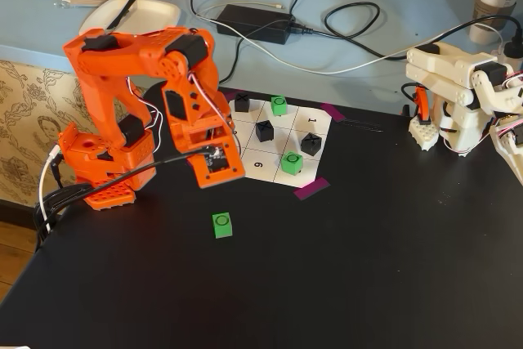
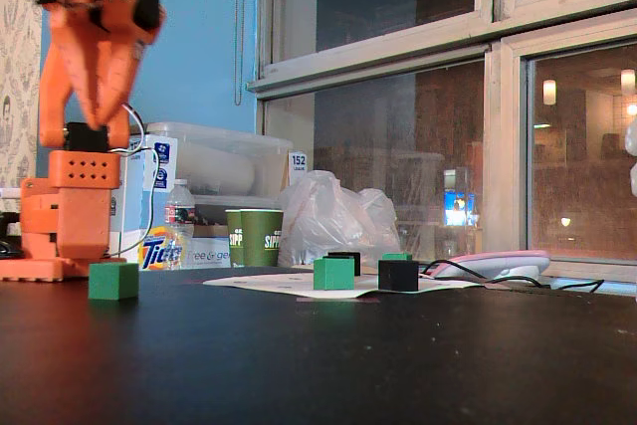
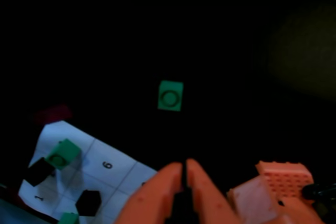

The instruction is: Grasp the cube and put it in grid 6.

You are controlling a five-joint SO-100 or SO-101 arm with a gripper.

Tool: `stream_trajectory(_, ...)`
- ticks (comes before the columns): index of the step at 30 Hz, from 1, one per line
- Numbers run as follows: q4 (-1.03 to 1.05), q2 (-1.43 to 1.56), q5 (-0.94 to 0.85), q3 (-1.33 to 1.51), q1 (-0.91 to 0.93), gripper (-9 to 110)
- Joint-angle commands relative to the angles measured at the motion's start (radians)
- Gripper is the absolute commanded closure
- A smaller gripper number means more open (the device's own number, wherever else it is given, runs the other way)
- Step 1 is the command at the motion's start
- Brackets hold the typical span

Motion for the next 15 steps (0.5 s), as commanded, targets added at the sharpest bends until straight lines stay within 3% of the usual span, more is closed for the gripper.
stream_trajectory(1,0.008,-0.017,-0.014,-0.029,0.018,101)
stream_trajectory(8,-0.066,-0.055,0.003,0.026,0.018,100)
stream_trajectory(15,-0.087,-0.055,0.032,0.020,0.008,84)
